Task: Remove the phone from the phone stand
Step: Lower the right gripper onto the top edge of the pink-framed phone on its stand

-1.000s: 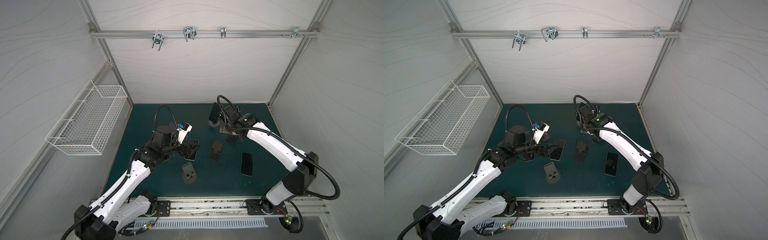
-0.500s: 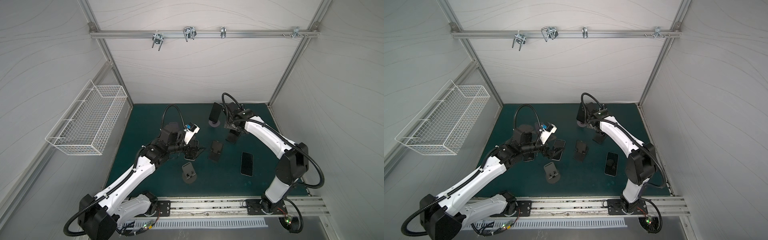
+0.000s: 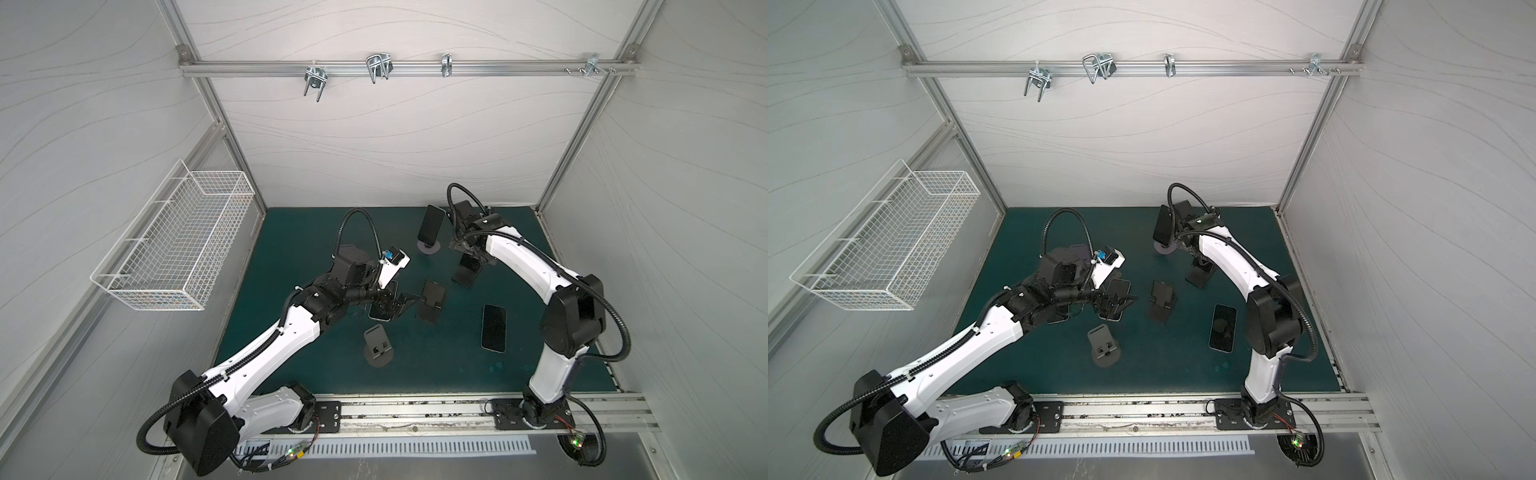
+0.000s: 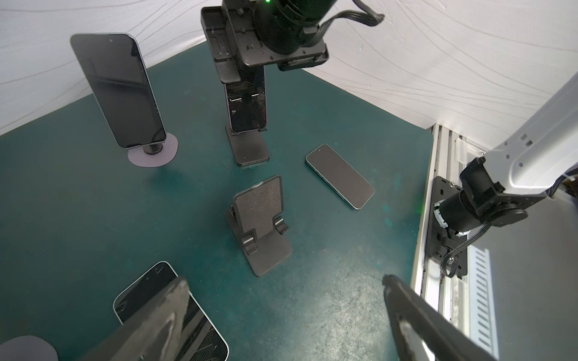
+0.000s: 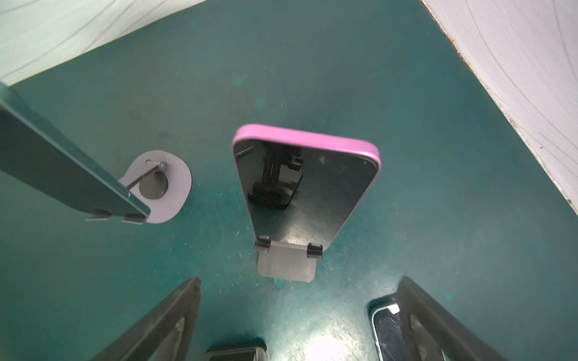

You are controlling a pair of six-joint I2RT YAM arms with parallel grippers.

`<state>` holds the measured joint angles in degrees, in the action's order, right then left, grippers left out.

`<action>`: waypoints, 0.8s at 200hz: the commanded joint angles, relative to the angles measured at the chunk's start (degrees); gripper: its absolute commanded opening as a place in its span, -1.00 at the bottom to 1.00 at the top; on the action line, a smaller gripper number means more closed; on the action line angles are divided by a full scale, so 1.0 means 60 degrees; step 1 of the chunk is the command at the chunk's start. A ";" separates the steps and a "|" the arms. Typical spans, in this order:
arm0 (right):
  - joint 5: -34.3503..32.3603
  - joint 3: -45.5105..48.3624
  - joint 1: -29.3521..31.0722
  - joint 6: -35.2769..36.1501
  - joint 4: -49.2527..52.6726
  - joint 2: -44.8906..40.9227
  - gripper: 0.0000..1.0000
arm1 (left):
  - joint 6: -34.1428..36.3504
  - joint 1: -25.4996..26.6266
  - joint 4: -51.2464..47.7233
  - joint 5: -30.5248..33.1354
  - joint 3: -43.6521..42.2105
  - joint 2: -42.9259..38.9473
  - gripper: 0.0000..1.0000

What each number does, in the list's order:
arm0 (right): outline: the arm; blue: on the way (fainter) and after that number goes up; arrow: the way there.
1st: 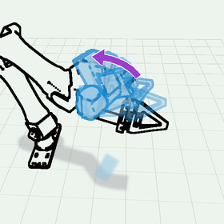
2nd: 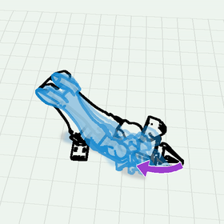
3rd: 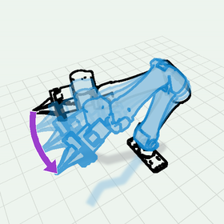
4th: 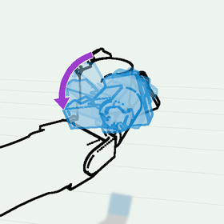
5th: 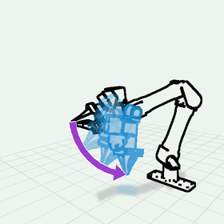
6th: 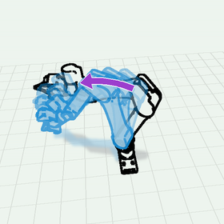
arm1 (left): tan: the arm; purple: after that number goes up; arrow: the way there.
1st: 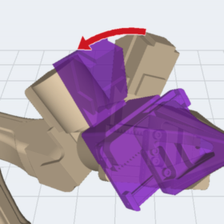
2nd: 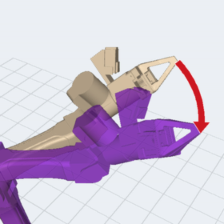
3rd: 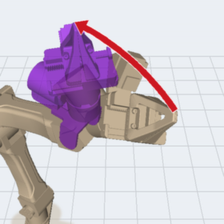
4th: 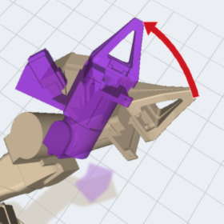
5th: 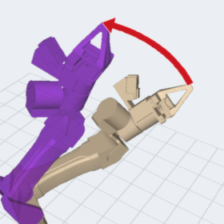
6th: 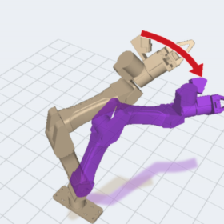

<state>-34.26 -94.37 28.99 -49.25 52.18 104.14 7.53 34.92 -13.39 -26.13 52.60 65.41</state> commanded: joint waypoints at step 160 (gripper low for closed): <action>-0.0310 -0.0796 -0.0436 -0.0855 -0.0049 0.0824 0.98 | 0.0994 0.0318 0.0122 0.0589 0.0228 0.0036 0.97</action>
<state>-34.70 -98.08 27.07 -52.73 51.37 108.38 11.42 36.47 -13.47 -23.24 52.60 65.41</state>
